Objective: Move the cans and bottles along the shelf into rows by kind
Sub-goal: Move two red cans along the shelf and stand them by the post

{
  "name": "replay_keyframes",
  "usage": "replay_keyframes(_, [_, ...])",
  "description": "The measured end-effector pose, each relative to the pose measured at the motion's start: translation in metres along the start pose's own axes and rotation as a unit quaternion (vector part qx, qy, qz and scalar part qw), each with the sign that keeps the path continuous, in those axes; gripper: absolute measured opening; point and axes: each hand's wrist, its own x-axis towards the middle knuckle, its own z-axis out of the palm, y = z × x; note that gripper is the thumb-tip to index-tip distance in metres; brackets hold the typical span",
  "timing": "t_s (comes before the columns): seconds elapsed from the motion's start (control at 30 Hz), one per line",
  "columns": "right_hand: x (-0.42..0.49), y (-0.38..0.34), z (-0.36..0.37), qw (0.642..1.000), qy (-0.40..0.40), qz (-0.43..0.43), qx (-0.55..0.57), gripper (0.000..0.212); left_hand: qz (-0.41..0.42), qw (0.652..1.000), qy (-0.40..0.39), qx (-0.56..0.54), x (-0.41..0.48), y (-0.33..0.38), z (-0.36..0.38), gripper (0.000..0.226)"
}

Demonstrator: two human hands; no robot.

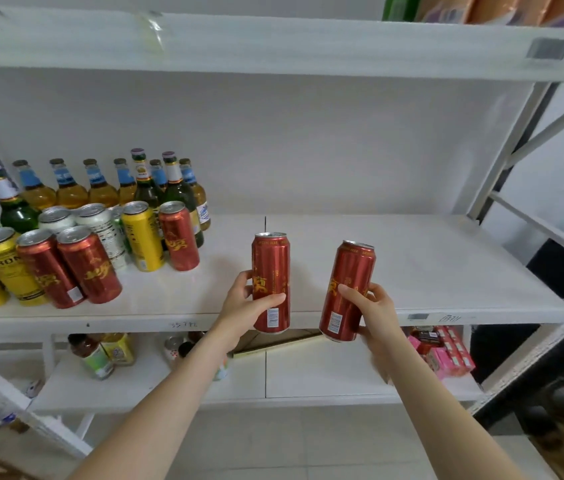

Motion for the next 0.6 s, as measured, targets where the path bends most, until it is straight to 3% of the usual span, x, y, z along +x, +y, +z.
replay_keyframes(0.6, [0.097, -0.063, -0.213, 0.998, 0.036, -0.052, 0.008, 0.057, 0.032, 0.997, -0.063, 0.020, 0.084, 0.037, 0.243, 0.068])
